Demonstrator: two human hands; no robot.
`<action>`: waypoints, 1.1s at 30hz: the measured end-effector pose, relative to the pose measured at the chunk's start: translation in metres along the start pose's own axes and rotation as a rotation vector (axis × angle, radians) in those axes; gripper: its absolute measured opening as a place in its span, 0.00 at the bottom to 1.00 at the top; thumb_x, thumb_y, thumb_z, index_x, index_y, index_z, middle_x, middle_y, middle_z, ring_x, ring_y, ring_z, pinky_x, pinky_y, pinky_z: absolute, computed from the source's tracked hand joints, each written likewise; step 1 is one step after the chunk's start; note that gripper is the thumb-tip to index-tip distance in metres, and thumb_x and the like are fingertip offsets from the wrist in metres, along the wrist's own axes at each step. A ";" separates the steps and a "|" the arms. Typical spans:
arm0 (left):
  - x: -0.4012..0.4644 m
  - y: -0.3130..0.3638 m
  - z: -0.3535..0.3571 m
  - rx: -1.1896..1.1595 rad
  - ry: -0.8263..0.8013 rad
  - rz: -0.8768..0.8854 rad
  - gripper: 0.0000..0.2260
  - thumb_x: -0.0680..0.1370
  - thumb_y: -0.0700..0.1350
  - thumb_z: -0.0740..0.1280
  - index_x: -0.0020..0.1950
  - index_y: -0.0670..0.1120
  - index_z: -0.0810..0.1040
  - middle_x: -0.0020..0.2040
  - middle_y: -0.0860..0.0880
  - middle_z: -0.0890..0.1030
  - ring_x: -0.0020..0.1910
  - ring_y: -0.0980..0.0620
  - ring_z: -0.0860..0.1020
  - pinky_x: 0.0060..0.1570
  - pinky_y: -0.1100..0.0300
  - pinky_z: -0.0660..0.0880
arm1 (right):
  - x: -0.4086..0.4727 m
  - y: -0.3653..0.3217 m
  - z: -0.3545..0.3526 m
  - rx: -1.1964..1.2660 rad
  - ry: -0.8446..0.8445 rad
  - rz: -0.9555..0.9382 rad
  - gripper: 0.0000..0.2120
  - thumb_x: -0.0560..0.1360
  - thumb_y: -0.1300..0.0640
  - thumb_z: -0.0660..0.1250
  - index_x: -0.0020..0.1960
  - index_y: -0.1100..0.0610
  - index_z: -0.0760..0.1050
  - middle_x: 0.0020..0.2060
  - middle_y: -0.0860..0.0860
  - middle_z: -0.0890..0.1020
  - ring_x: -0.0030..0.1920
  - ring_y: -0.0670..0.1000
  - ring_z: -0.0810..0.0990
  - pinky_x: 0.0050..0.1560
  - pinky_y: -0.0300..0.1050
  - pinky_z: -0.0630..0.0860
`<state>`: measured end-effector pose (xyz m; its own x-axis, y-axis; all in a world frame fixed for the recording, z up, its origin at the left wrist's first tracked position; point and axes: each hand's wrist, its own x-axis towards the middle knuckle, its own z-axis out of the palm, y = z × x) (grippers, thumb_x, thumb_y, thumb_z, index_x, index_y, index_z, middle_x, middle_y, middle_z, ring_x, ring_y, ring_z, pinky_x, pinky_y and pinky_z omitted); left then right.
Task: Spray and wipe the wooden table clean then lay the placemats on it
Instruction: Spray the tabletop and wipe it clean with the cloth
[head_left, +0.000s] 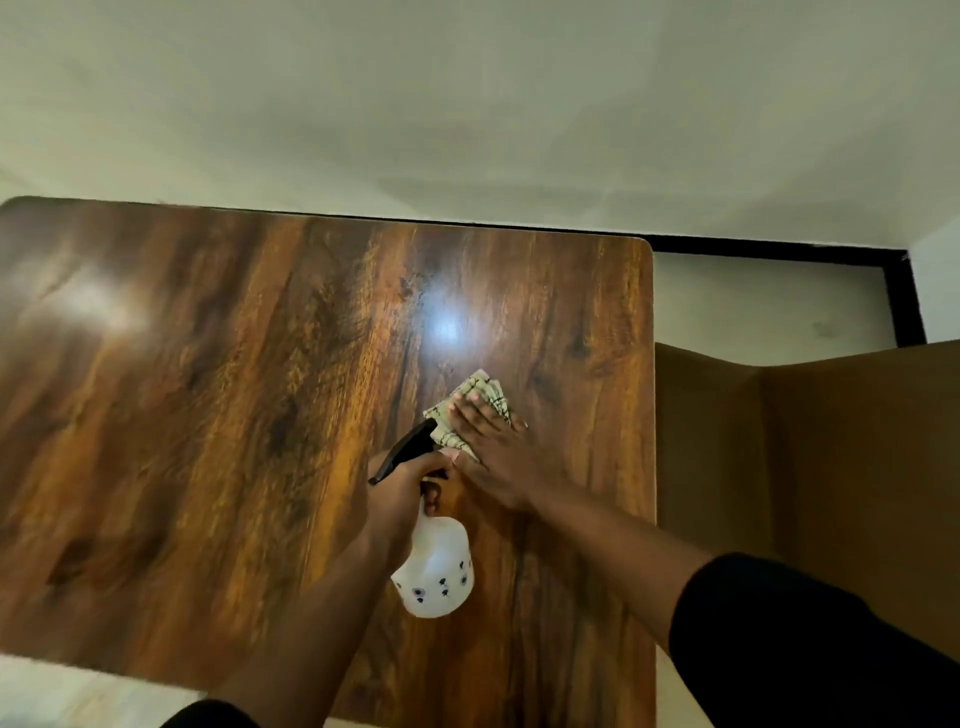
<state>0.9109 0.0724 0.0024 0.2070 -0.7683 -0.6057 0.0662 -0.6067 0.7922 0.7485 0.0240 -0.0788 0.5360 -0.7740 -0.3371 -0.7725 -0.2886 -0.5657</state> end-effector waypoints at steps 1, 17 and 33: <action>-0.011 -0.009 -0.007 -0.015 0.017 -0.001 0.04 0.79 0.37 0.71 0.46 0.36 0.83 0.39 0.38 0.81 0.26 0.50 0.71 0.25 0.60 0.67 | -0.012 -0.008 0.001 0.096 -0.023 0.016 0.29 0.88 0.41 0.47 0.86 0.46 0.44 0.84 0.43 0.42 0.81 0.42 0.34 0.79 0.52 0.33; -0.130 -0.050 -0.121 -0.263 0.128 0.157 0.05 0.80 0.38 0.72 0.45 0.39 0.83 0.41 0.38 0.81 0.26 0.49 0.70 0.26 0.59 0.69 | -0.076 -0.144 0.019 1.526 -0.038 0.446 0.27 0.76 0.48 0.66 0.72 0.57 0.76 0.65 0.62 0.82 0.67 0.64 0.80 0.68 0.69 0.74; -0.213 -0.107 -0.327 -0.316 0.261 0.312 0.08 0.76 0.41 0.74 0.45 0.35 0.82 0.36 0.26 0.74 0.28 0.45 0.69 0.30 0.54 0.67 | -0.063 -0.345 0.125 1.259 -0.096 0.473 0.26 0.74 0.67 0.75 0.69 0.62 0.71 0.61 0.61 0.84 0.59 0.61 0.84 0.52 0.61 0.85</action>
<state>1.1788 0.3677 0.0712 0.4984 -0.8018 -0.3298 0.2459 -0.2340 0.9406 1.0241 0.2425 0.0432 0.3692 -0.5974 -0.7119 -0.0814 0.7423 -0.6651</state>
